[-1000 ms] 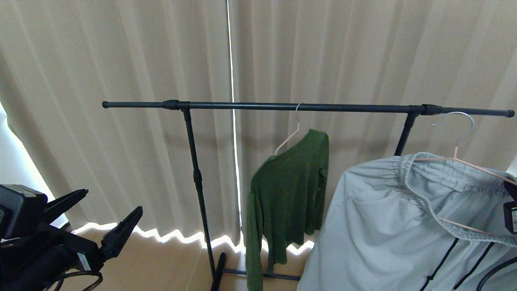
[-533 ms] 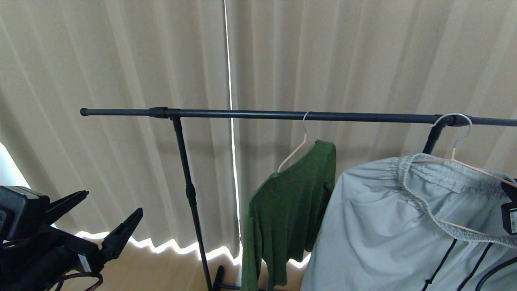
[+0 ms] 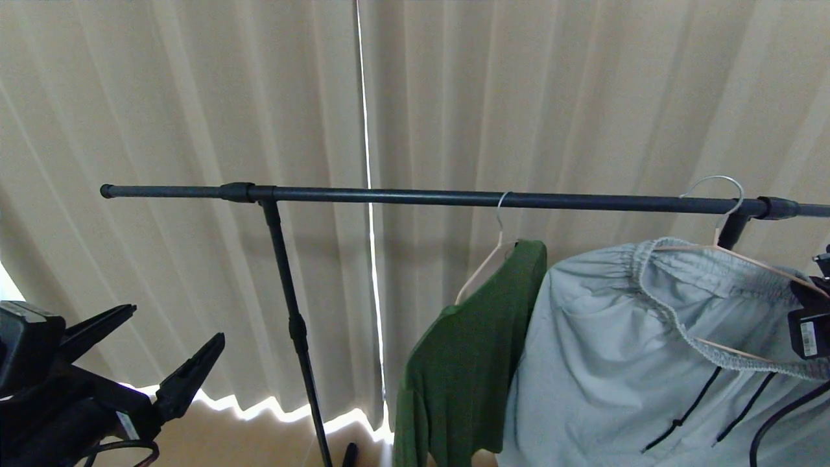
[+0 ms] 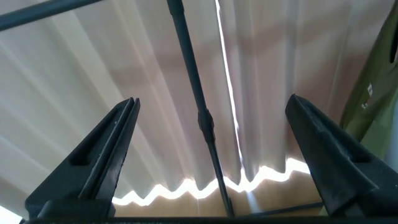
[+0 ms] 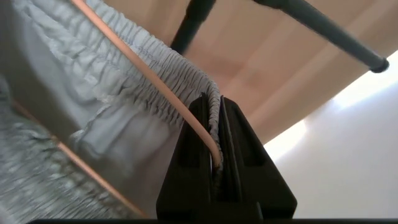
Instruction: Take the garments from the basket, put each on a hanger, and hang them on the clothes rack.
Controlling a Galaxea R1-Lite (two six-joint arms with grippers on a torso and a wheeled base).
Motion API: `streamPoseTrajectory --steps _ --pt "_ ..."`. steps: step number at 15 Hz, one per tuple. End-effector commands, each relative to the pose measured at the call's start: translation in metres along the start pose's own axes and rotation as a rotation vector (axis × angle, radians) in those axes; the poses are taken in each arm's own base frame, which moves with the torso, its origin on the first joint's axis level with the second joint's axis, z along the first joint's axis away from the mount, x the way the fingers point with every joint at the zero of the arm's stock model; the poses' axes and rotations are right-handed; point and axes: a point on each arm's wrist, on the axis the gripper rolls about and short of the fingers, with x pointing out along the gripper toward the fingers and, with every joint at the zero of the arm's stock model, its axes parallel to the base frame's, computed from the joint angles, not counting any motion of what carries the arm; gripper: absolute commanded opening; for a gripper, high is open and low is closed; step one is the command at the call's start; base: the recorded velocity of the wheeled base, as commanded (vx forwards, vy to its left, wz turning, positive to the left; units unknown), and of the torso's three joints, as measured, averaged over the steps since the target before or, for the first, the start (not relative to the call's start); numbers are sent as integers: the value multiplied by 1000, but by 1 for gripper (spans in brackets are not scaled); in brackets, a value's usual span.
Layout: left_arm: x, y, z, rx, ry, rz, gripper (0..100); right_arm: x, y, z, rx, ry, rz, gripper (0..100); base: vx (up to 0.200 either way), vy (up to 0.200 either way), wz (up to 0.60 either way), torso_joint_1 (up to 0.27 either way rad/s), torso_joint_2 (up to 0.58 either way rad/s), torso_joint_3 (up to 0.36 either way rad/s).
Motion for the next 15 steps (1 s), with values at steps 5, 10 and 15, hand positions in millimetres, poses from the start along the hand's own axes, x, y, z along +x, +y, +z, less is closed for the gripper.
streamPoseTrajectory --steps 5,10,15 --pt "-1 0 0 0 -2 1 100 52 12 -3 -13 96 -29 0 0 0 0 0 0 0" --pt "-1 0 0 0 -2 1 100 55 19 -5 -23 109 -9 0 0 0 0 0 0 0" --pt "-1 0 0 0 -2 1 100 48 38 2 -21 71 72 0 0 0 0 0 0 0"
